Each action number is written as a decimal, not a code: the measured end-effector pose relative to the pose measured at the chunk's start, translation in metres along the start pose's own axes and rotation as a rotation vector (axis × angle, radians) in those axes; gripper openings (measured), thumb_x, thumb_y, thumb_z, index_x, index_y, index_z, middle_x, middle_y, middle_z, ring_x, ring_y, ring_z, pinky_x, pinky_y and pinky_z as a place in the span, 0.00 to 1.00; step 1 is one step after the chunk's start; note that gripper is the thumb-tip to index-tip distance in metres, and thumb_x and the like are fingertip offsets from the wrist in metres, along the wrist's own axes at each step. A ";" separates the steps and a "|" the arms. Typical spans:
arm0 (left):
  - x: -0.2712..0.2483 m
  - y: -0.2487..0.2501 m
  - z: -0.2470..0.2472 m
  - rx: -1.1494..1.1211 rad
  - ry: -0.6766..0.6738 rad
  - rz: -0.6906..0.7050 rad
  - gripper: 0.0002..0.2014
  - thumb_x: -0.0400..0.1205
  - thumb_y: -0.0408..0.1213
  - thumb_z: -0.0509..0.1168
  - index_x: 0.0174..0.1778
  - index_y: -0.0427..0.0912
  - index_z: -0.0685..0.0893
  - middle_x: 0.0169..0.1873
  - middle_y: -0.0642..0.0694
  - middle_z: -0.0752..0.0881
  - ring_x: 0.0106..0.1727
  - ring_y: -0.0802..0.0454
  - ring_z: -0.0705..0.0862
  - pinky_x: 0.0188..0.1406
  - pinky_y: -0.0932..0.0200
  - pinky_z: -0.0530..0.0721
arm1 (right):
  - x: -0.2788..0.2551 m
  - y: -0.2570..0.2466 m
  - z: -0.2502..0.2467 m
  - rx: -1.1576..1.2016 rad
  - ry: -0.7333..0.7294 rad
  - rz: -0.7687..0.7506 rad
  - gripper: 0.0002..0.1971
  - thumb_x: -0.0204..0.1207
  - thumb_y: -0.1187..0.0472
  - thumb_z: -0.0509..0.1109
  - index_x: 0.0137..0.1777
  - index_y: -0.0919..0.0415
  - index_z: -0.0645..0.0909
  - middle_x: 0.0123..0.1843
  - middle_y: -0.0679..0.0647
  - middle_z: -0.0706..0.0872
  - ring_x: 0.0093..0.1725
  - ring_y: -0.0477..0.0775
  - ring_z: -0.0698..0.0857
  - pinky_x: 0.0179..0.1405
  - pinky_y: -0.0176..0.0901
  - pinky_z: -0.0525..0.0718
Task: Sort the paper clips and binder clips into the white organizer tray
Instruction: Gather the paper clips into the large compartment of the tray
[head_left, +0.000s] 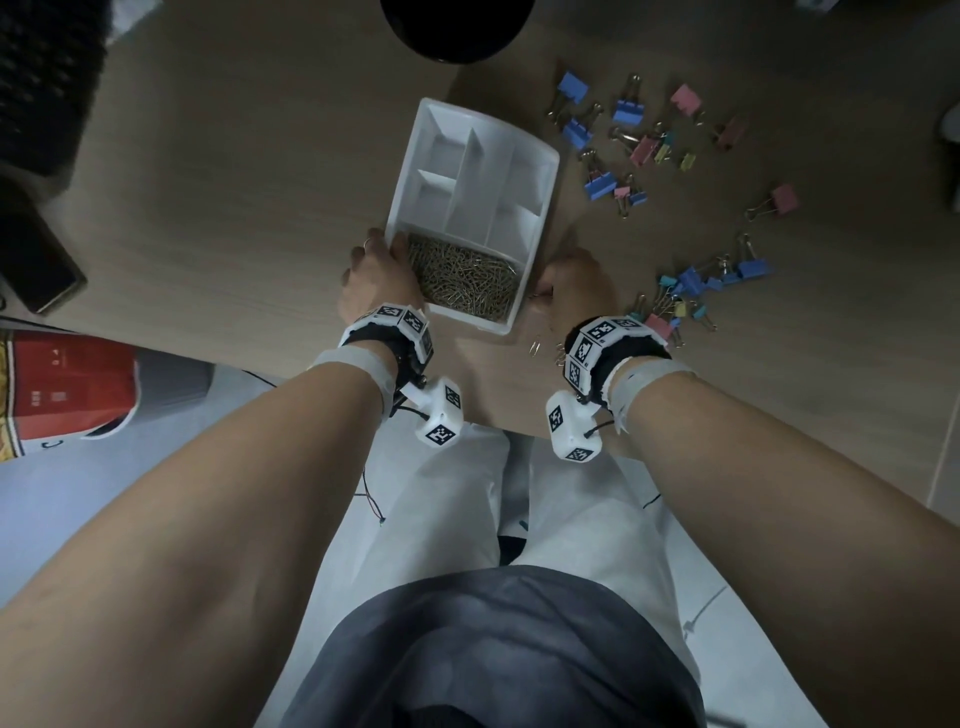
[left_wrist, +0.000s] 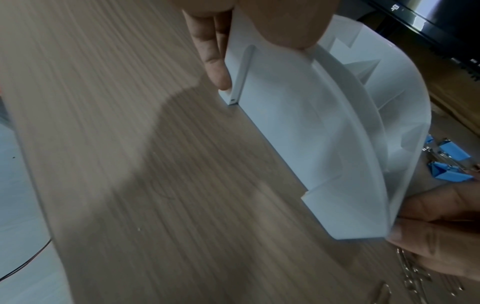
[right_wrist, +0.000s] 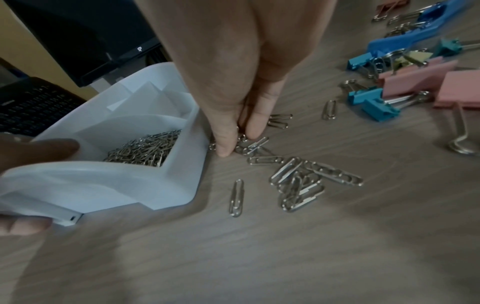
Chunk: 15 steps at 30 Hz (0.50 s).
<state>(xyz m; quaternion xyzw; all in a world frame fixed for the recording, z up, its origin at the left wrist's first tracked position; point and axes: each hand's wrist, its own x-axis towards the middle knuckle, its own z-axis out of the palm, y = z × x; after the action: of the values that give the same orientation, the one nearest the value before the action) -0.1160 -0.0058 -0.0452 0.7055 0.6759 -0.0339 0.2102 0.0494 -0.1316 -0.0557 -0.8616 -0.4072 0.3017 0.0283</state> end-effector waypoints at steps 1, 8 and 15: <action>0.000 0.000 0.000 -0.001 0.000 -0.004 0.23 0.87 0.55 0.47 0.69 0.45 0.74 0.61 0.40 0.82 0.60 0.36 0.82 0.50 0.45 0.79 | 0.000 -0.002 0.000 -0.022 0.003 -0.002 0.10 0.79 0.63 0.71 0.57 0.64 0.88 0.60 0.65 0.85 0.61 0.67 0.84 0.60 0.53 0.84; 0.001 -0.001 0.000 -0.014 0.006 -0.001 0.23 0.87 0.55 0.48 0.68 0.45 0.75 0.60 0.40 0.82 0.60 0.35 0.82 0.52 0.43 0.79 | -0.001 0.001 -0.010 -0.044 -0.047 -0.017 0.12 0.79 0.65 0.66 0.58 0.59 0.88 0.54 0.62 0.90 0.55 0.68 0.88 0.58 0.54 0.86; 0.000 0.000 -0.001 -0.015 -0.003 0.001 0.23 0.87 0.55 0.48 0.69 0.44 0.74 0.62 0.39 0.82 0.61 0.35 0.81 0.52 0.45 0.79 | -0.019 0.011 -0.020 0.304 0.090 0.054 0.04 0.74 0.66 0.71 0.43 0.60 0.87 0.45 0.53 0.91 0.48 0.55 0.87 0.54 0.50 0.85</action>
<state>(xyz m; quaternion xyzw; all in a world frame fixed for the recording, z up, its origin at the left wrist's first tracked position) -0.1161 -0.0052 -0.0442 0.7042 0.6755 -0.0301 0.2166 0.0581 -0.1484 -0.0333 -0.8706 -0.3319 0.3215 0.1687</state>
